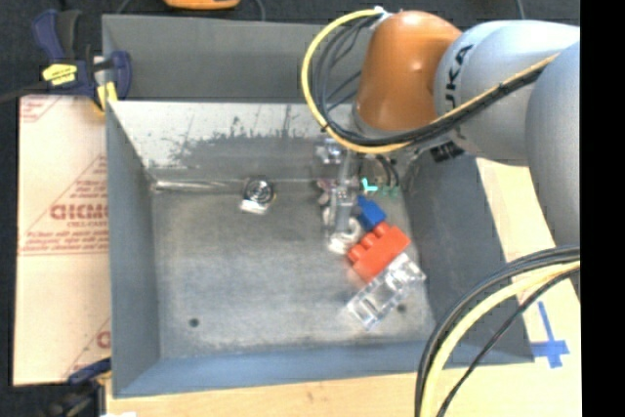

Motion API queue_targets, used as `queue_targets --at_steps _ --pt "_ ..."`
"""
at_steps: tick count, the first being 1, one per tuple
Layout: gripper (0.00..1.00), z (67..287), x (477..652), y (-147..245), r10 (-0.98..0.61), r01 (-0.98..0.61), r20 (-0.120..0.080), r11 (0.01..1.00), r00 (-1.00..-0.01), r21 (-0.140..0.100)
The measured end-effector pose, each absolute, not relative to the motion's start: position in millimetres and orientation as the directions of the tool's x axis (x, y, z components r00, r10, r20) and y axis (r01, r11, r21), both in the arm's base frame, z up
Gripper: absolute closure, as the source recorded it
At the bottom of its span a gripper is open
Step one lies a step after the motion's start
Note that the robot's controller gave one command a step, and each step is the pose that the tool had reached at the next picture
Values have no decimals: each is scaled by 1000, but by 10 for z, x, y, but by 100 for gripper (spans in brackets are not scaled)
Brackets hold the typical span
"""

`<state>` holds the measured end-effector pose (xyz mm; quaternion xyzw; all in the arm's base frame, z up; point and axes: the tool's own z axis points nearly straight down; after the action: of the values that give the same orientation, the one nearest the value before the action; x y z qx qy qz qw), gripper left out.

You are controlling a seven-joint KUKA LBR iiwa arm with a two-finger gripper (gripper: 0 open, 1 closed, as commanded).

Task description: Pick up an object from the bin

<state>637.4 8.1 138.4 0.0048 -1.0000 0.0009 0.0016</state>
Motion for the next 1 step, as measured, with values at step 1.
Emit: queue_targets --at_steps 1 --pt "0 673 6225 -336 94 94 0 996 -996 0"
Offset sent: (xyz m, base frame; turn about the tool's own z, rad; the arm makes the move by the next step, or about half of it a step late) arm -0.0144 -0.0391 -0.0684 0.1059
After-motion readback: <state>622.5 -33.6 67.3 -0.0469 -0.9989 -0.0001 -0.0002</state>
